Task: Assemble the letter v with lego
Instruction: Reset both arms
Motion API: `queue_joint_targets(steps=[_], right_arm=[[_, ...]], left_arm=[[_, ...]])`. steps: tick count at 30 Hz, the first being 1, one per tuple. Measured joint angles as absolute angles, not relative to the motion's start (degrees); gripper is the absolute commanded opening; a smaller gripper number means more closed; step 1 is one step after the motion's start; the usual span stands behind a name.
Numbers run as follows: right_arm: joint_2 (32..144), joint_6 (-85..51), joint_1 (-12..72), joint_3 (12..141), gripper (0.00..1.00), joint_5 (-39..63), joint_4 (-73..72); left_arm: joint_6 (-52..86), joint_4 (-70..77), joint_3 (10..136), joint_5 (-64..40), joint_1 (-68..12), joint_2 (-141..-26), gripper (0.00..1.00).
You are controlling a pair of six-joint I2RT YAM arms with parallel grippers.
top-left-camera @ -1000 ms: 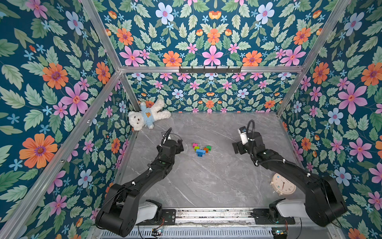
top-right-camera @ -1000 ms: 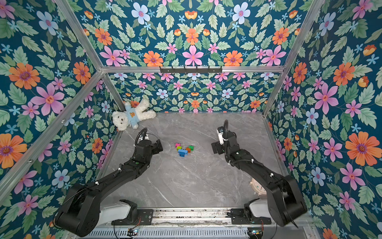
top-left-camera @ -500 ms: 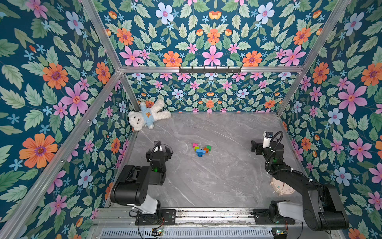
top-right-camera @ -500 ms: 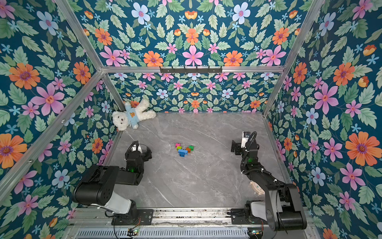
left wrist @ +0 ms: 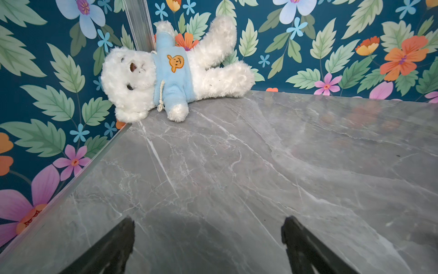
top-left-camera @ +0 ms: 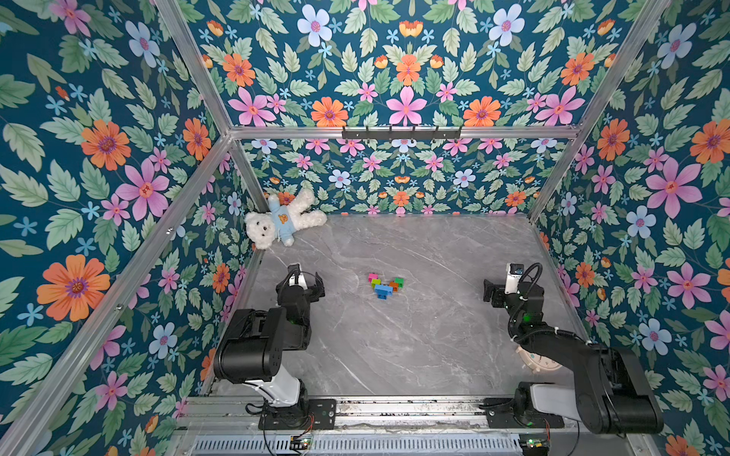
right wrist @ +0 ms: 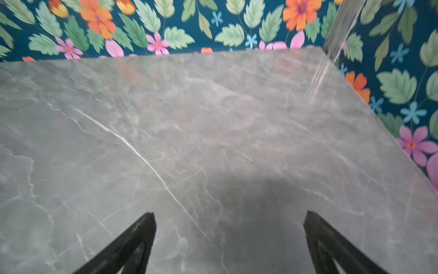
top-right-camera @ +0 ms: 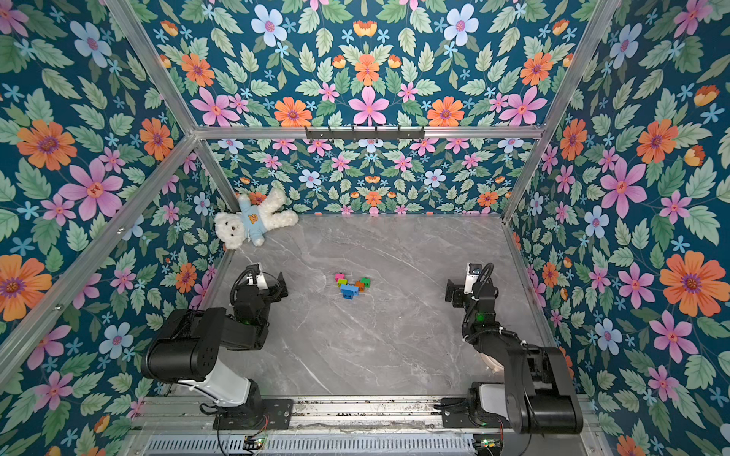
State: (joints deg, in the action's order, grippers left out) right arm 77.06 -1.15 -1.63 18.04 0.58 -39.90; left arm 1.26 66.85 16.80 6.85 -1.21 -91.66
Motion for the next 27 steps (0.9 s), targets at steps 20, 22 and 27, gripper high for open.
queue_joint_targets(steps=[20,22,27], right_arm=[[83.11,-2.76,-1.83,17.82,0.99,-0.21,-49.47],[83.11,-2.76,-1.83,17.82,0.99,-0.19,-49.47],[83.13,-2.83,-1.89,17.82,0.99,-0.19,-49.47]], left_arm=[[1.1,66.85,16.8,6.2,-1.23,-91.59,0.99],[1.1,66.85,16.8,6.2,-1.23,-91.59,0.99],[1.1,66.85,16.78,6.2,-1.23,-91.59,0.99]])
